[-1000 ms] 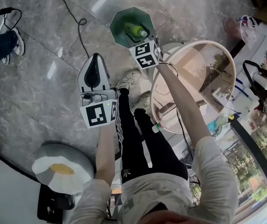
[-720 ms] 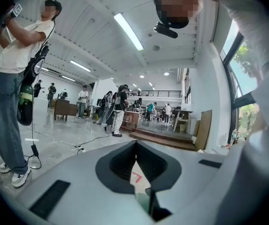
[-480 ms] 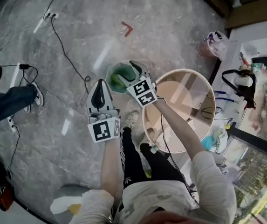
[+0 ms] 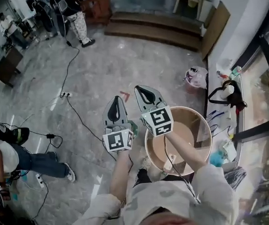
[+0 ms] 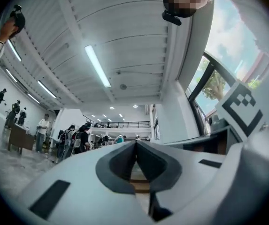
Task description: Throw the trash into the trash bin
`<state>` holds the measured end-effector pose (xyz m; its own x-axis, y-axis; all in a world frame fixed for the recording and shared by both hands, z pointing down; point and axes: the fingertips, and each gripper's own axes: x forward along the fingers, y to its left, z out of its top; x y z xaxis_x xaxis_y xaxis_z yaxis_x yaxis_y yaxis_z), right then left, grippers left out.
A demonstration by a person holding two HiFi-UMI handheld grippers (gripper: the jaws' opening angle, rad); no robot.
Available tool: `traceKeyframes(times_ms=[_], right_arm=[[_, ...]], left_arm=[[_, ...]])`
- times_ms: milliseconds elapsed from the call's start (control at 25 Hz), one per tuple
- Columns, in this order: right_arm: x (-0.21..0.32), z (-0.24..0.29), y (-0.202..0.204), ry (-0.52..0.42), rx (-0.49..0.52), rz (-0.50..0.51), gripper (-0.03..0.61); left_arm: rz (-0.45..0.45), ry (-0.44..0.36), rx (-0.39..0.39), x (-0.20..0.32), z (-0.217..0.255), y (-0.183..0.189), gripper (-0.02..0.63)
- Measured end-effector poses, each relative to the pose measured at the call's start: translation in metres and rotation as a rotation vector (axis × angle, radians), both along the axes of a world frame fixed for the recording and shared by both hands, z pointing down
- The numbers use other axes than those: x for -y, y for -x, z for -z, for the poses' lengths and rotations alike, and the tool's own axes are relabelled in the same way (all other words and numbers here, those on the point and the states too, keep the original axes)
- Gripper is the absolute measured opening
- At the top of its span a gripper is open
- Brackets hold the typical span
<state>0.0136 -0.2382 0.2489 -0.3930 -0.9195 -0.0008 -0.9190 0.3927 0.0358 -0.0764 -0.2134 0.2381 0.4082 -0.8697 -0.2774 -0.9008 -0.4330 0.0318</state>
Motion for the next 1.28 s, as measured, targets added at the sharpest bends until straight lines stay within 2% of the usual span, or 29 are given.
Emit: traceKeyframes(times_ms=[80, 200, 440, 680, 880, 1160, 1280], right_arm=[[-0.028, 0.037, -0.035, -0.059, 0.012, -0.080, 0.015], [-0.075, 0.061, -0.087, -0.096, 0.030, -0.200, 0.014], [-0.151, 0.043, -0.162, -0.060, 0.098, -0.365, 0.015], [-0.177, 0.037, -0.201, -0.060, 0.092, -0.436, 0.015], [-0.178, 0.041, -0.212, -0.063, 0.067, -0.444, 0.015], [-0.175, 0.041, -0.204, -0.062, 0.065, -0.430, 0.015], [-0.173, 0.035, -0.203, -0.048, 0.070, -0.419, 0.015]], left_arm=[[-0.067, -0.029, 0.004, -0.013, 0.030, -0.030, 0.012], [-0.164, -0.059, 0.011, -0.037, 0.061, -0.072, 0.012], [-0.333, -0.088, 0.040, -0.082, 0.085, -0.141, 0.012], [-0.429, -0.094, 0.049, -0.106, 0.085, -0.194, 0.012], [-0.441, -0.093, 0.037, -0.106, 0.088, -0.204, 0.012], [-0.434, -0.084, -0.021, -0.101, 0.091, -0.190, 0.012], [-0.427, -0.065, -0.023, -0.100, 0.085, -0.189, 0.012]])
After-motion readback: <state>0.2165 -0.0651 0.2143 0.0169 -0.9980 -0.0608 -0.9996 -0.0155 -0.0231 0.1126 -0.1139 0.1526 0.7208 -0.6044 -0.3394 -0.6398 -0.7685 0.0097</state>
